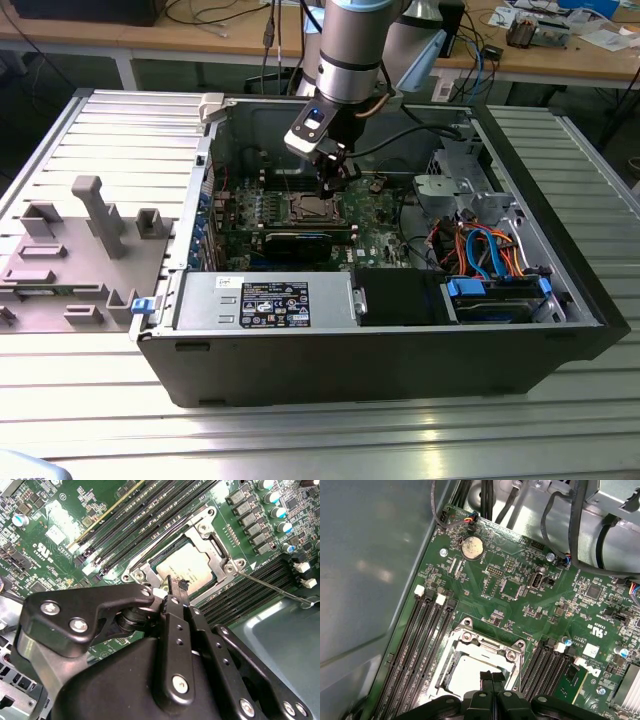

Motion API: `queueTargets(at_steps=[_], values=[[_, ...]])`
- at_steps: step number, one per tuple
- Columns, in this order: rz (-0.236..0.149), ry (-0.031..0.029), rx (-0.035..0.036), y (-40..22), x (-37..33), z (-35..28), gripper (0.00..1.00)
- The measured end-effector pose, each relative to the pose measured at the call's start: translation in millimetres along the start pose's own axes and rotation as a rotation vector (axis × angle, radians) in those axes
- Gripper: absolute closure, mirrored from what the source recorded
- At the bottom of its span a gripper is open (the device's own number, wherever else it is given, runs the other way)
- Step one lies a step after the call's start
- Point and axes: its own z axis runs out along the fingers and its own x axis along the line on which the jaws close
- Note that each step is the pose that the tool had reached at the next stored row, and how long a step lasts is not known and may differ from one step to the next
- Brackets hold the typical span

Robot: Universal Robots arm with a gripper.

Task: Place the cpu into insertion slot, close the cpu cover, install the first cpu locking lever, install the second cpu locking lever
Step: 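Install the first cpu locking lever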

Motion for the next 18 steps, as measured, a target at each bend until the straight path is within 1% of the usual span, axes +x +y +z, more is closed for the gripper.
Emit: queueTargets(at_steps=[18], values=[[-0.01,-0.0006,-0.0001,0.0,0.0,0.2,0.89]])
